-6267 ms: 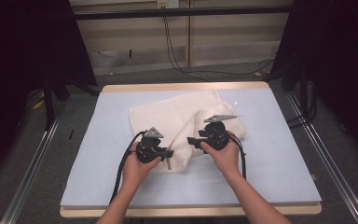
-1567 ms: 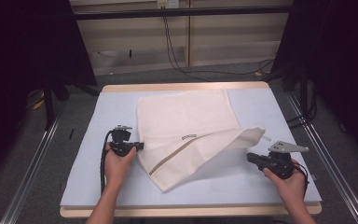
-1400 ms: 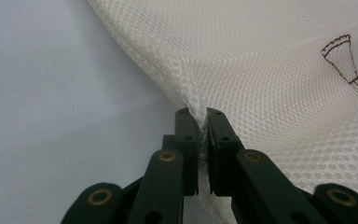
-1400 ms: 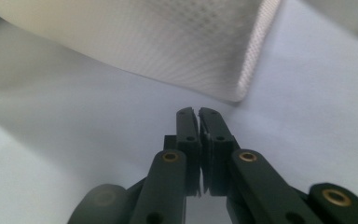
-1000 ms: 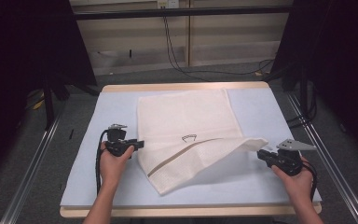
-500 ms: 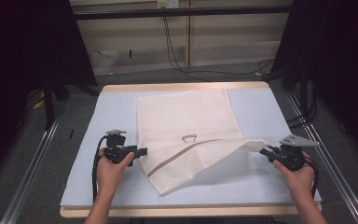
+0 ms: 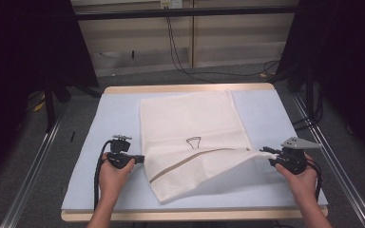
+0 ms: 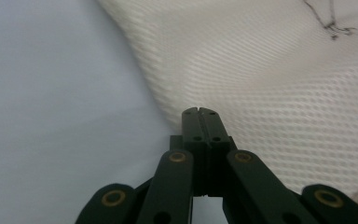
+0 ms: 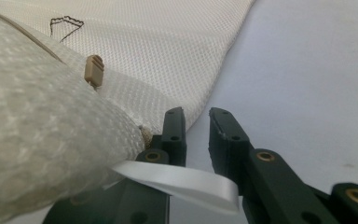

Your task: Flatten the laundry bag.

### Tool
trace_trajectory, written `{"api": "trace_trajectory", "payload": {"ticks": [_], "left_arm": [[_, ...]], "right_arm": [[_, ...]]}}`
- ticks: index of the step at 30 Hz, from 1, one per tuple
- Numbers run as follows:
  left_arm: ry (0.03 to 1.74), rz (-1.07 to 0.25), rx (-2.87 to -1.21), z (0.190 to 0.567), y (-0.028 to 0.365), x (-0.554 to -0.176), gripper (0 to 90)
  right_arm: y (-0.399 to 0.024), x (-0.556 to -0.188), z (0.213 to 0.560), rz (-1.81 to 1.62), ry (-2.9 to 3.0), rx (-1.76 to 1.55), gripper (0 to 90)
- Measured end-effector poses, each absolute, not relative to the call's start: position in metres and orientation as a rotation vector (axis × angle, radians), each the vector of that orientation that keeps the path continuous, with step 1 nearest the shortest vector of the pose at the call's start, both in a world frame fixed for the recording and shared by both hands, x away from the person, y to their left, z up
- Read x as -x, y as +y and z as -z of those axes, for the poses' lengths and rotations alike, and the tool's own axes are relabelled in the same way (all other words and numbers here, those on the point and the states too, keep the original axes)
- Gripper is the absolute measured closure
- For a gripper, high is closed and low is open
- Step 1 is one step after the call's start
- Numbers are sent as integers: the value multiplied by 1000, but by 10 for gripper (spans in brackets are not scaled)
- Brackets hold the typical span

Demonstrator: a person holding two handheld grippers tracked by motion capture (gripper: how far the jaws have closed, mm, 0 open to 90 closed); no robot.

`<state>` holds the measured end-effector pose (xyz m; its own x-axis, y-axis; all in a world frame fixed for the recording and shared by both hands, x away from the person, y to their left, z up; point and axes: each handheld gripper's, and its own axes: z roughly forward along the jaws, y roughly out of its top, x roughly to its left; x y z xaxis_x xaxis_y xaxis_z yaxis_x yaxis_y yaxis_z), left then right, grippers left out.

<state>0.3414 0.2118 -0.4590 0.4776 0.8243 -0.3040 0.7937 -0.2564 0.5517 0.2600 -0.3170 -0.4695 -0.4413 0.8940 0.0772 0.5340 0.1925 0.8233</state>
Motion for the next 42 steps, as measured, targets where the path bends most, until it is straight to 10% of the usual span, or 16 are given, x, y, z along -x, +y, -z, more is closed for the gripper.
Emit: {"api": "trace_trajectory", "payload": {"ticks": [5, 12, 15, 22, 37, 40, 42], "left_arm": [[1311, -5, -2005, 459, 215, -338, 900], [1287, 53, -2001, 456, 193, -320, 500], [1244, 17, -2066, 467, 179, -313, 522], [1201, -90, -2136, 470, 172, -310, 900], [1279, -117, -2124, 461, 186, -315, 900], [1319, -162, -2079, 462, 186, -314, 629], [1334, -154, -2091, 463, 187, -314, 660]], "right_arm": [[-319, -260, 469, -1127, 2052, -1345, 738], [-319, -259, 470, -1117, 2065, -1332, 740], [-322, -258, 469, -1114, 2051, -1340, 729], [-327, -255, 470, -1107, 2042, -1348, 711], [-331, -255, 462, -1137, 2033, -1369, 610], [-322, -257, 462, -1168, 2061, -1342, 572], [-314, -260, 465, -1185, 2098, -1338, 567]]}}
